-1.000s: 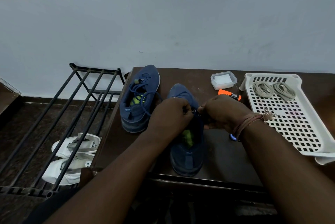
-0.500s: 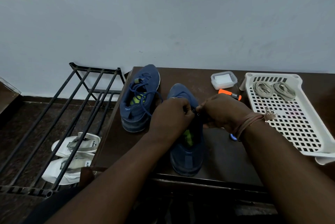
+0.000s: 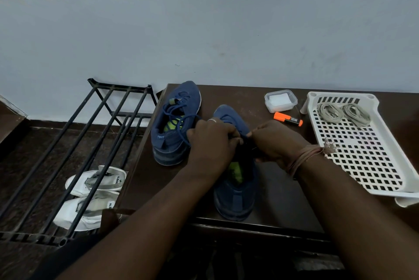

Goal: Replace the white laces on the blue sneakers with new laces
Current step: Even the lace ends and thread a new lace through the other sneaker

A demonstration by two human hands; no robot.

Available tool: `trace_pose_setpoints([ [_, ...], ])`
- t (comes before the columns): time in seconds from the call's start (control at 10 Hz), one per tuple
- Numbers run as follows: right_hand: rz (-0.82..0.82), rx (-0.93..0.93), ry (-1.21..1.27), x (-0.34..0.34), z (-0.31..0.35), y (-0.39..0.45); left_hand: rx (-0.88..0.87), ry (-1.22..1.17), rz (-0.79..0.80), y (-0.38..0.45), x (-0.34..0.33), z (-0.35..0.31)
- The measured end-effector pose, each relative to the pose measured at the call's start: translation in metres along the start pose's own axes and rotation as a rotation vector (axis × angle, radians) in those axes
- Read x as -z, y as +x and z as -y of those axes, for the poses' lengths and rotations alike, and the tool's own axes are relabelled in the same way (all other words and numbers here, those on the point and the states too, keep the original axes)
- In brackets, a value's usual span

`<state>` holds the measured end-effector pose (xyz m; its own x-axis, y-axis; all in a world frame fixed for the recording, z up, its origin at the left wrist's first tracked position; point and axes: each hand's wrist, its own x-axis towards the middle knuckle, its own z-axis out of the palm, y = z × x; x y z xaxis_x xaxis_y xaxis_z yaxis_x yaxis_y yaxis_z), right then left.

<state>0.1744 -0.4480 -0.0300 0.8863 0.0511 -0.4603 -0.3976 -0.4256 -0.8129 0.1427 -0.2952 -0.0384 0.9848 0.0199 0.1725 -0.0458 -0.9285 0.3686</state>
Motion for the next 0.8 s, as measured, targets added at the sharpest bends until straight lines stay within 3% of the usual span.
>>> trace_pose_setpoints([
  [0.1, -0.062, 0.146, -0.040, 0.011, 0.020, -0.007, 0.126, -0.144, -0.007, 0.006, 0.011, 0.003],
  [0.2, -0.574, 0.380, 0.377, 0.027, 0.037, -0.010, 0.215, -0.474, 0.013, 0.012, 0.032, 0.011],
  [0.3, -0.812, 0.497, 0.189, 0.035, 0.034, -0.013, 0.288, -0.539, 0.076, 0.014, 0.047, 0.020],
  [0.4, -0.380, 0.355, -0.366, 0.019, 0.017, -0.006, 0.323, -0.473, 0.150, 0.015, 0.045, 0.026],
  [0.5, -0.018, 0.248, -0.599, 0.010, 0.013, -0.005, 0.302, -0.348, 0.313, 0.012, 0.045, 0.026],
  [0.6, -0.010, 0.147, -0.596, 0.012, 0.017, -0.004, 0.230, -0.217, 0.457, 0.009, 0.048, 0.023],
  [0.7, -0.125, 0.075, 0.326, 0.021, 0.032, -0.009, 0.179, -0.187, 0.457, 0.007, 0.048, 0.025],
  [0.8, -0.136, 0.019, 0.937, 0.036, 0.040, -0.020, 0.241, -0.173, 0.441, 0.012, 0.046, 0.026],
])
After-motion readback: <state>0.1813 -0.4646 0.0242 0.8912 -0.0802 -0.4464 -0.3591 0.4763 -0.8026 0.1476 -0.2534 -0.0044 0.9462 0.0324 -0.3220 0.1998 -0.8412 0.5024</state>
